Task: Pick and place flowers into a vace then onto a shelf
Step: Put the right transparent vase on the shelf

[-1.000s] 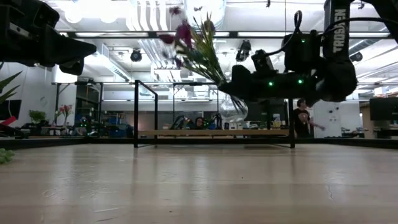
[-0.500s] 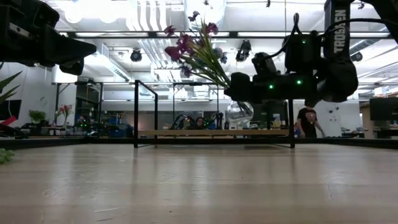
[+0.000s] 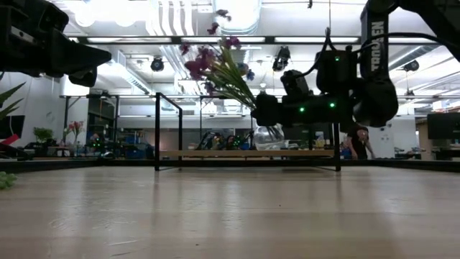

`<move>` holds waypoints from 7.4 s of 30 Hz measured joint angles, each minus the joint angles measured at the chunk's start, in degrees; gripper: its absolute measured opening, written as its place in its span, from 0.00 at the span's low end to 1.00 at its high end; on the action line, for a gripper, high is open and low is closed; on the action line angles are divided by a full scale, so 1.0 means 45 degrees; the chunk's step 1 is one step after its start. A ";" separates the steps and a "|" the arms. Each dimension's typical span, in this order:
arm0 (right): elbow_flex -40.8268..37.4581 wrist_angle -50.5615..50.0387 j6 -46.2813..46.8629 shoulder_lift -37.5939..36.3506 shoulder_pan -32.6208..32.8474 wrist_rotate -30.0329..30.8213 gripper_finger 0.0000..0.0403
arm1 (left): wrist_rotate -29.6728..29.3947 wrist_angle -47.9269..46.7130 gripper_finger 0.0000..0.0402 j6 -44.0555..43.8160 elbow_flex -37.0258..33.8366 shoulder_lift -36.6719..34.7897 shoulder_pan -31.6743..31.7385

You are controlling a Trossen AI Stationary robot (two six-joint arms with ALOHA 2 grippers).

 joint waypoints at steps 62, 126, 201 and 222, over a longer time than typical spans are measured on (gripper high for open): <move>-0.0988 -0.0385 0.0994 -0.0809 -0.0076 0.0079 0.71 | -0.0002 -0.0005 0.00 0.0000 0.0000 0.0000 -0.0002; -0.1449 -0.2767 0.2165 -0.2397 0.0055 0.4450 0.41 | 0.0000 -0.0015 0.00 0.0000 0.0000 -0.0005 -0.0002; -0.3936 -0.5916 0.4422 -0.6272 0.2489 0.3623 0.86 | 0.0000 -0.0109 0.00 0.0000 0.0000 -0.0005 -0.0002; -0.3946 -0.5877 0.3959 -0.6278 0.2712 0.2533 0.82 | -0.0002 -0.0110 0.00 0.0000 0.0000 -0.0005 0.0003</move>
